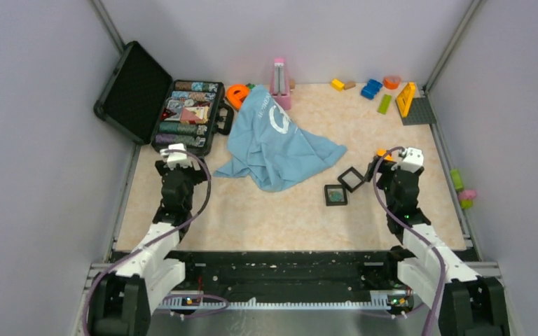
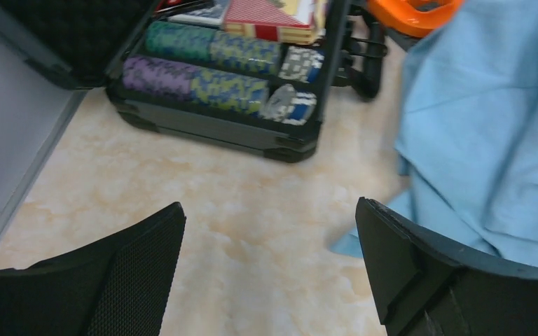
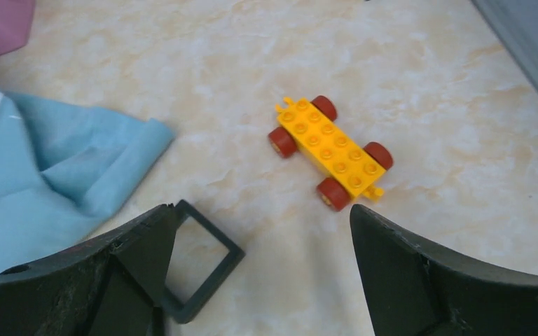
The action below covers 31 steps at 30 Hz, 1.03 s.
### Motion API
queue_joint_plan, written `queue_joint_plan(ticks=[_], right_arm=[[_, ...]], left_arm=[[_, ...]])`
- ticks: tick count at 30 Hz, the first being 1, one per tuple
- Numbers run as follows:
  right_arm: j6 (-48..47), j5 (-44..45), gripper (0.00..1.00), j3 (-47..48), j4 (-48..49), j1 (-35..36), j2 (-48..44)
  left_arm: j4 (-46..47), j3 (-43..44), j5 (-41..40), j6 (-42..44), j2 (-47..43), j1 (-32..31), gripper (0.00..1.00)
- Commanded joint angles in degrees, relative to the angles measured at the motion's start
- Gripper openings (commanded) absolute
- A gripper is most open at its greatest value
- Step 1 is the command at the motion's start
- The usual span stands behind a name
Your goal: Remove the brooch from the garment
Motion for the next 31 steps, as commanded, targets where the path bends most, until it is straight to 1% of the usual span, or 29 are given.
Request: queue_joint_plan(ticks=[1, 2, 5, 6, 8, 9, 10, 12, 13, 14, 15, 16, 17, 18, 19, 20, 23, 29, 31], right_arm=[[-9.4, 3.3, 0.94, -6.6, 25.9, -3.5, 3.4], [-10.4, 2.2, 0.94, -7.7, 29.8, -4.3, 5.5], [-13.4, 0.3, 0.93, -11.7, 45.8, -4.8, 14.6], [-13.0, -0.4, 0.93, -12.1, 49.6, -5.0, 17.6], [-13.6, -2.9, 0.92, -11.0, 52.6, -5.0, 24.1], [-13.7, -3.2, 0.92, -10.8, 55.0, -5.1, 27.4], [-13.6, -2.9, 0.91, -10.9, 58.6, -5.1, 31.0], [-13.7, -1.8, 0.91, -11.6, 66.0, -5.2, 36.5], [-13.5, -2.3, 0.91, -10.7, 61.3, -5.1, 35.3], [-12.9, -1.5, 0.91, -9.0, 57.1, -5.1, 34.2], [-13.0, -1.1, 0.96, -8.0, 57.5, -5.2, 35.6], [-14.0, -2.7, 0.98, -8.1, 57.5, -4.9, 35.7], [-15.1, -5.7, 0.99, -7.6, 55.8, -4.8, 35.2], [-15.5, -7.5, 0.99, -7.5, 55.8, -4.8, 35.2], [-15.5, -7.2, 0.99, -7.9, 57.2, -4.8, 35.5], [-15.5, -7.3, 0.99, -7.7, 56.6, -4.8, 35.4], [-15.5, -7.3, 0.99, -7.7, 56.8, -4.8, 35.5], [-15.6, -7.4, 0.99, -7.6, 56.5, -4.8, 35.5], [-15.5, -7.4, 0.99, -7.6, 56.5, -4.9, 35.5]], left_arm=[[17.0, -2.9, -0.3, -0.1, 9.5, 6.3, 0.94], [20.7, -3.7, -0.2, -0.1, 12.0, 7.3, 0.94], [33.8, -6.0, 0.8, 0.6, 20.5, 9.2, 0.94], [39.3, -6.4, 1.6, 1.4, 23.1, 9.5, 0.92], [42.7, -6.2, 3.7, 2.4, 26.8, 9.8, 0.92], [42.0, -5.0, 3.8, 1.7, 28.7, 9.8, 0.92], [42.4, -4.3, 4.3, 1.1, 30.9, 11.3, 0.92], [49.5, -4.2, 4.2, 2.3, 36.5, 11.6, 0.87], [48.0, -3.8, 4.1, 2.1, 36.8, 11.6, 0.87], [43.2, -2.5, 3.6, 1.0, 35.2, 11.7, 0.87], [37.5, -0.4, 2.8, 0.6, 34.7, 11.7, 0.87], [33.5, 1.7, 2.7, 0.4, 34.5, 11.7, 0.94], [34.6, 1.1, 2.7, 0.5, 34.4, 11.7, 0.97], [37.1, 0.1, 2.8, 0.5, 34.8, 11.7, 0.98], [38.9, 0.0, 2.6, 1.0, 35.8, 11.7, 0.98], [41.2, -0.4, 2.3, 1.5, 36.5, 11.7, 0.99], [38.7, 0.1, 3.9, 2.0, 35.7, 11.6, 0.99], [38.4, 0.7, 4.0, 1.7, 36.2, 11.7, 0.99], [39.6, 0.1, 4.0, 1.8, 36.1, 11.7, 0.99]])
